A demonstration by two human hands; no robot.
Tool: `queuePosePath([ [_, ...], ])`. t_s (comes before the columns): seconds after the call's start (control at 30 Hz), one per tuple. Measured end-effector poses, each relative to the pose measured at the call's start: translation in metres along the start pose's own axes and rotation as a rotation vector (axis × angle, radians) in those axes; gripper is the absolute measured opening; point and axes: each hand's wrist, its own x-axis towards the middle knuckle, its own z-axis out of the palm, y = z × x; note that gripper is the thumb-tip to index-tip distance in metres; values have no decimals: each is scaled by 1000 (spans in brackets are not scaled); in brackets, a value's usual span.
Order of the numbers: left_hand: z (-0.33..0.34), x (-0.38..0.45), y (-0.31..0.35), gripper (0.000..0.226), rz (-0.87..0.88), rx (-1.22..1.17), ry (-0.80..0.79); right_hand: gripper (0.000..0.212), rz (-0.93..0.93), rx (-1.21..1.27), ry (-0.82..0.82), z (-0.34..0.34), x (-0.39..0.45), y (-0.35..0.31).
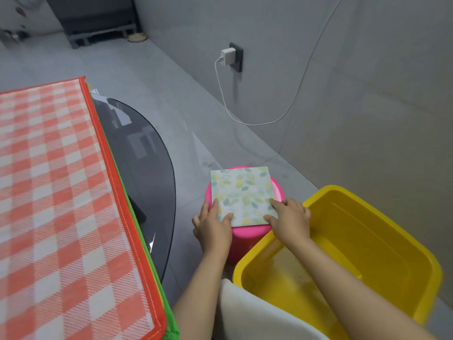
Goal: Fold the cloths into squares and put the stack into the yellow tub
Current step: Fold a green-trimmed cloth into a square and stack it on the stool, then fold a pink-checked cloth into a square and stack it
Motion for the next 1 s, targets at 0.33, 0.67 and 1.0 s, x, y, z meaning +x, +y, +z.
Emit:
queuePosePath([
  [0.33, -57, -61, 86, 30, 152, -434, 85, 35, -137, 443, 138, -75, -42, -18],
  [0.67, -208, -132, 126, 21, 424, -430, 73, 21, -501, 502, 193, -211, -122, -104],
  [1.0, -360, -165, 24, 22, 500, 26, 225, 26, -838, 434, 26, -196, -205, -226],
])
